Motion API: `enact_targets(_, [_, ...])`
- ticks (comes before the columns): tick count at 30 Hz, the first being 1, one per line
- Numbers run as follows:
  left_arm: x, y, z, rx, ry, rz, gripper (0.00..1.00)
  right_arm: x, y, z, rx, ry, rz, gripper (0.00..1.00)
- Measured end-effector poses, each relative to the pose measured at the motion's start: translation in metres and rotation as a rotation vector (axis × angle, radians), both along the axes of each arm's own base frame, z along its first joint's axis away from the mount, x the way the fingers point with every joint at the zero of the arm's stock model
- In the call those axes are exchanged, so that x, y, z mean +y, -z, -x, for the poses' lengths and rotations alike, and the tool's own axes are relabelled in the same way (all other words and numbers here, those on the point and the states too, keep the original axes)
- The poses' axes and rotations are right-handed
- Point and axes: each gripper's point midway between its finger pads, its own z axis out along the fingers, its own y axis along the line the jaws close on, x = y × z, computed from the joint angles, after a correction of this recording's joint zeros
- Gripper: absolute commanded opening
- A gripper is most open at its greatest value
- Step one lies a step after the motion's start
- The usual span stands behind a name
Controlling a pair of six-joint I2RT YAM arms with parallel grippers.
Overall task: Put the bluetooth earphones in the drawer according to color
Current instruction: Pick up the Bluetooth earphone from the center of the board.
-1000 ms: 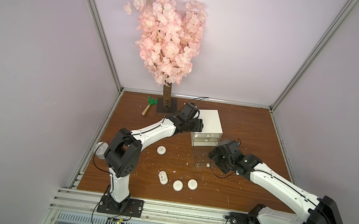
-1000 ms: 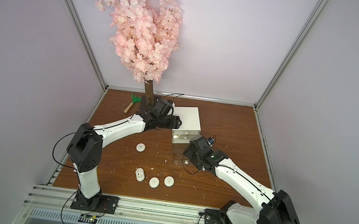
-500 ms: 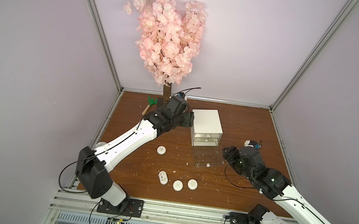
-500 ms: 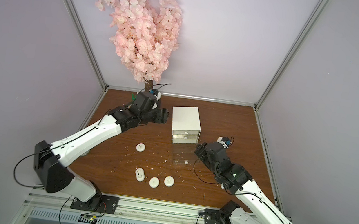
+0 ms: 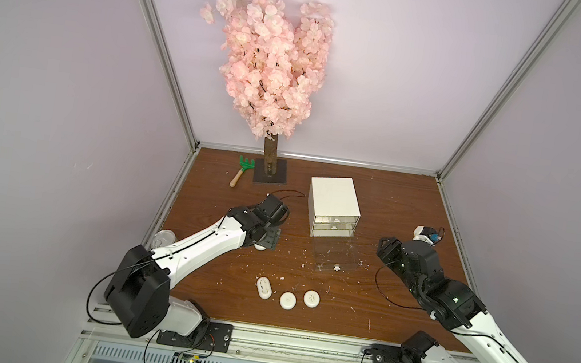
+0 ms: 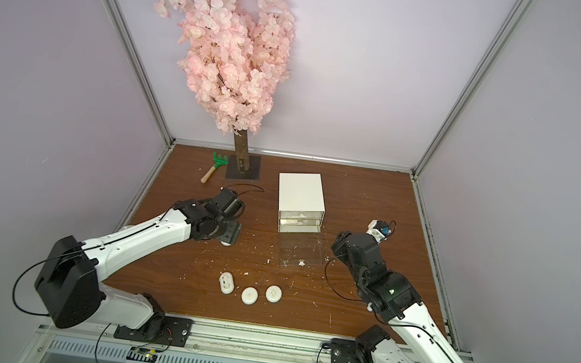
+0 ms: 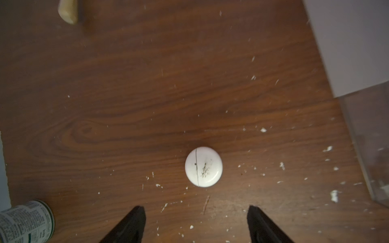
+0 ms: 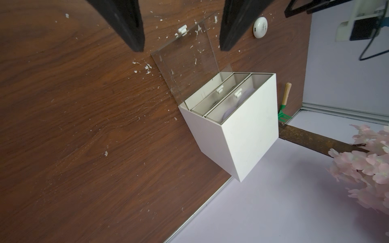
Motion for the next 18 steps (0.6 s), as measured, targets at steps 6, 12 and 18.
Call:
enact_targets(6, [0.018, 0.015, -0.001, 0.045, -0.052, 0.044, 0.83, -0.015, 0.0, 0.0, 0.005, 0.028, 0.023, 0.67])
enact_targets(12, [0.02, 0.032, -0.001, 0.098, -0.055, 0.114, 0.83, -0.024, 0.01, -0.003, 0.039, 0.034, 0.022, 0.67])
enact_targets(18, [0.004, 0.041, -0.003, 0.124, -0.014, 0.177, 0.83, -0.032, 0.021, -0.004, 0.076, 0.034, 0.018, 0.67])
